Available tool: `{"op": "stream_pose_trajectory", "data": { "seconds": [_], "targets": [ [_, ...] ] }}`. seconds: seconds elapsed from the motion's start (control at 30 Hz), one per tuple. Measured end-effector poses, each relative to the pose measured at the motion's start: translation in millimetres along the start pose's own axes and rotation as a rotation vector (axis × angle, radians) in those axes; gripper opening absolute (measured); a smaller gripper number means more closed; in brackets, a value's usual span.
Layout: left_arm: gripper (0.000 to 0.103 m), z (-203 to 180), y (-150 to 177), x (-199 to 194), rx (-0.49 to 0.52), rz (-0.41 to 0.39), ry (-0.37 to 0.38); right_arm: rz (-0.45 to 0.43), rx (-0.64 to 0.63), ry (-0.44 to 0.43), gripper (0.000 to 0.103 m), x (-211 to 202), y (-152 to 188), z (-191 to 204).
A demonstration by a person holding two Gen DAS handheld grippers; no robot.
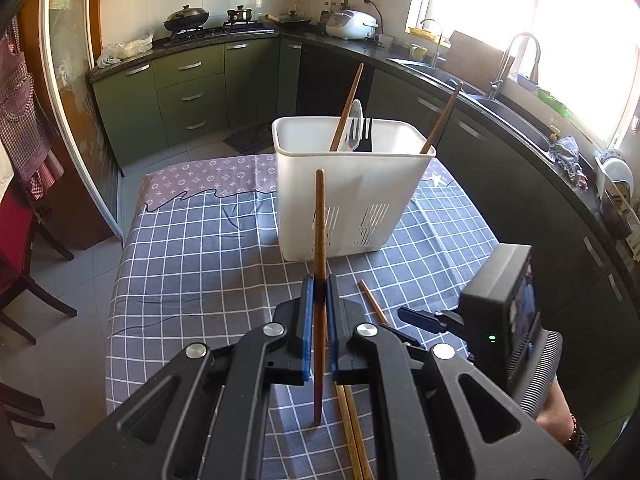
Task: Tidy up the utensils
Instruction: 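Grasp a wooden chopstick with the left tool while the right tool grasps another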
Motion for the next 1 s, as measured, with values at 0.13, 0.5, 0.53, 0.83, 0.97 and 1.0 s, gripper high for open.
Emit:
{"op": "stream_pose_trajectory", "data": {
  "seconds": [0.13, 0.5, 0.53, 0.83, 0.97, 1.0],
  "targets": [
    [0.006, 1, 0, -1, 0.003, -0.001, 0.007, 0.002, -0.013, 0.031, 0.027, 10, -5, 7],
    [0.006, 1, -2, 0, 0.01, -0.003, 0.021, 0.01, 0.016, -0.009, 0.007, 15, -14, 11],
    [0.006, 1, -2, 0, 0.01, -0.001, 0.021, 0.011, 0.024, -0.017, 0.006, 16, -15, 11],
    [0.006, 0, 0, 1, 0.02, 0.003, 0.021, -0.144, 0.156, -0.088, 0.006, -46, -21, -28],
    [0.006, -1, 0, 1, 0.02, 0.003, 0.02, -0.256, 0.202, -0.098, 0.006, -91, -29, -47],
    [0.006, -1, 0, 1, 0.02, 0.003, 0.02, -0.286, 0.209, -0.1, 0.006, -103, -31, -50]
  ]
}}
Point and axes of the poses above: each gripper's, at about its wrist camera, not at the fingertips, and x roughly the way its jaws point, z to its left, y to its underside, the point moved 3 cm from there along x, roughly the way its jaws point, and after that the axes turned 14 degrees about y, right-handed, at the moved point
